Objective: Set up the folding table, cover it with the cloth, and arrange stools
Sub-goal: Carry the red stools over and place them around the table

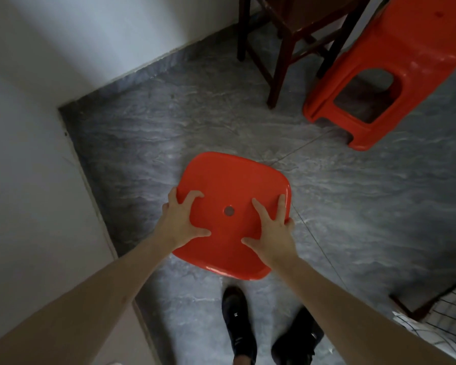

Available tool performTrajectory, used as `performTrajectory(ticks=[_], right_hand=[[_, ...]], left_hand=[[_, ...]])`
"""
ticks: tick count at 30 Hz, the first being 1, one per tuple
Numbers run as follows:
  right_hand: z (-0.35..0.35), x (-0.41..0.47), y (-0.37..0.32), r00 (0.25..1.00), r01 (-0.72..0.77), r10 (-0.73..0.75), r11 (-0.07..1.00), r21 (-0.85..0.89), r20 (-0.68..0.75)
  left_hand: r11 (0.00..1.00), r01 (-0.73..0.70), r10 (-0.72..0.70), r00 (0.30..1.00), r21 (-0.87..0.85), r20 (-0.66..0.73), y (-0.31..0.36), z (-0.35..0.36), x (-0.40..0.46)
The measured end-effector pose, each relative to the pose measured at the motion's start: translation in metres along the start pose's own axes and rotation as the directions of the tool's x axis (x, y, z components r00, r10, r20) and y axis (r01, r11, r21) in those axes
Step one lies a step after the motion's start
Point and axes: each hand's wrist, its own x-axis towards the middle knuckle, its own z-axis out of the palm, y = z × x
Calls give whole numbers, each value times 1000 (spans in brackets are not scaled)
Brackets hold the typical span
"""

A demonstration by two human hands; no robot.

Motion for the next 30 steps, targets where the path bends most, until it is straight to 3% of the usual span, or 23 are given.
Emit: performTrajectory(ticks=[8,19,30], right_hand=[[-29,-1,45,999,-19,25,992,121,-45],[-94,-26,155,982,-93,136,952,290,-131],[-176,-64,296,923,-227,331,879,418,-194]], left_hand=[[995,-100,101,993,15,-63,46,6,-8],[965,-222,215,974,139,65,179,42,-1],[882,-441,409,891,163,196,352,121,19]])
